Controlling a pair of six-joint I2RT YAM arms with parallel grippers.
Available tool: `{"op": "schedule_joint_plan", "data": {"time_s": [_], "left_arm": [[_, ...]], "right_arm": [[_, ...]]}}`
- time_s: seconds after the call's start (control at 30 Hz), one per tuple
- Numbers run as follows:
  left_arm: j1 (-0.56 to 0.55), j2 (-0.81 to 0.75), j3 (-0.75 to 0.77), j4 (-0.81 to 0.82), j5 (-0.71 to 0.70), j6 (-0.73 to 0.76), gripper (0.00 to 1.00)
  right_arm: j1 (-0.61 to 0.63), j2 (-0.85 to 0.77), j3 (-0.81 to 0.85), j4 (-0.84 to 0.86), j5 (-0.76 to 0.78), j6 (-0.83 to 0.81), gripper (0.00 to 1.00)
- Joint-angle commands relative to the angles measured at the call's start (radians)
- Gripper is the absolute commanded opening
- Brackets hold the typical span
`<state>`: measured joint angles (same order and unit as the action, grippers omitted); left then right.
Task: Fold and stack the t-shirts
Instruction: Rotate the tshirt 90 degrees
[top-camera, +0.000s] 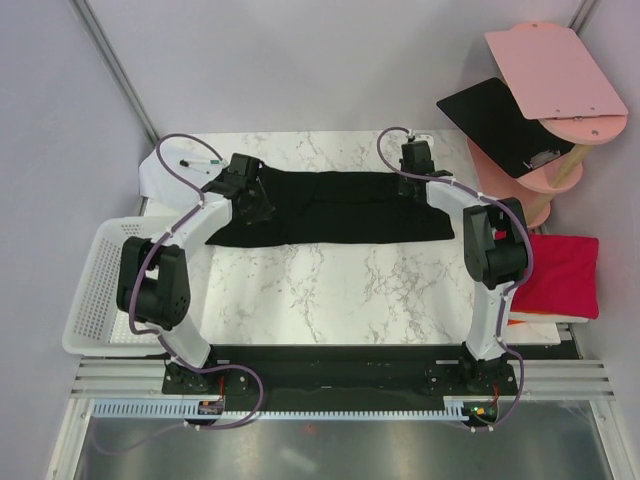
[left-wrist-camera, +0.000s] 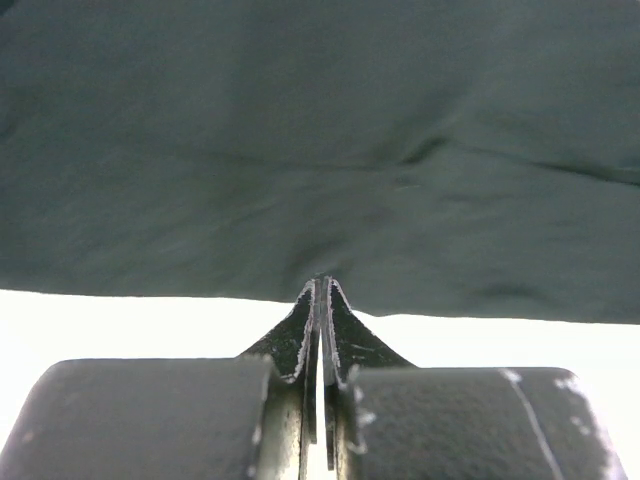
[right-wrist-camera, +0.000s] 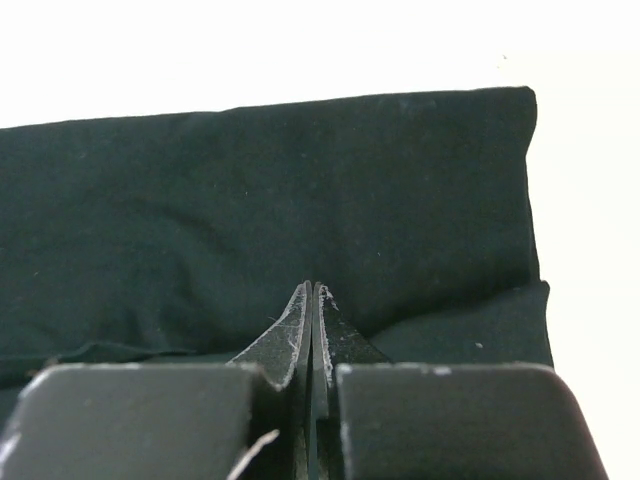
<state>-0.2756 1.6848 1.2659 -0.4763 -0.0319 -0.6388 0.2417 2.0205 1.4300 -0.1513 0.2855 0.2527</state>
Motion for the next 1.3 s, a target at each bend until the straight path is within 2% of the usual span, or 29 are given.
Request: {"op": "schedule_joint_plan", "data": {"time_s": [0.0,0.3,0.5,0.93,1.13,1.27], "left_arm": [[-0.007,0.042,-0.020,-0.103,-0.175,0.016,0.02],[-0.011,0.188,0.093,-0.235,-0.244,0.030,0.02],[-0.010,0.286,0.188,-0.285,-0.276,0.039,0.02],[-0.005,0.441,0.414,-0.372,-0.322,0.085,0.02],[-0.005,0.524,0.558,-0.387,-0.332,0.166,0.02],[-0.007,0.585,0.674,-0.407,-0.321,0.198,0.02]], "right_arm": [[0.007,0.067,0.102,-0.031,0.078,-0.038,0.00],[0.005,0.188,0.222,-0.088,0.115,-0.046,0.00],[0.007,0.205,0.227,-0.158,0.118,-0.032,0.00],[0.033,0.098,0.043,-0.388,0.061,0.005,0.00],[0.093,-0.047,-0.098,-0.464,0.012,0.031,0.00],[0.113,-0.147,-0.204,-0.490,-0.074,0.045,0.00]]}}
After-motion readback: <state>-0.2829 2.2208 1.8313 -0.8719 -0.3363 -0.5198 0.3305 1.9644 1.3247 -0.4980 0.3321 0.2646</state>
